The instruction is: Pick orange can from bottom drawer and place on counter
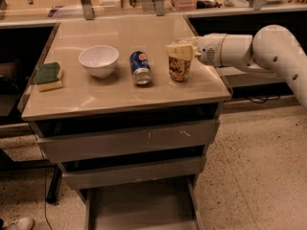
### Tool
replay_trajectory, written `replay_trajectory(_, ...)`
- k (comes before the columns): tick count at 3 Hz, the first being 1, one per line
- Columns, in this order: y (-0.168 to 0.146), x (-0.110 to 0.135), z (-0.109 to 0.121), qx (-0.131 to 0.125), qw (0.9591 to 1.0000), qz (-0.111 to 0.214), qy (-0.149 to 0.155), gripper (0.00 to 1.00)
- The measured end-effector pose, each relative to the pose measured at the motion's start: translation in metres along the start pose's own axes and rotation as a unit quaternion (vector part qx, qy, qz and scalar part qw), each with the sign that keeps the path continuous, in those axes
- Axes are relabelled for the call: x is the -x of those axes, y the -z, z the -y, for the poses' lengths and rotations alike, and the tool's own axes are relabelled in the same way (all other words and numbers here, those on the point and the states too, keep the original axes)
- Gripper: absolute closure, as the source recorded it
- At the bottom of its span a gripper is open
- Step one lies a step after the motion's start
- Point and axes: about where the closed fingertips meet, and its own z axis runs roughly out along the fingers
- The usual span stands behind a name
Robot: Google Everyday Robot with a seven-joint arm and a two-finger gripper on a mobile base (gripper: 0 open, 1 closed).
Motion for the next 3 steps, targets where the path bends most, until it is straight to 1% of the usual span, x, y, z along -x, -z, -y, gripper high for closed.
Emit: replay_trajectory(3,-0.0001,0.0000,-0.0001,0.000,1.0000,0.000,0.000,0.13)
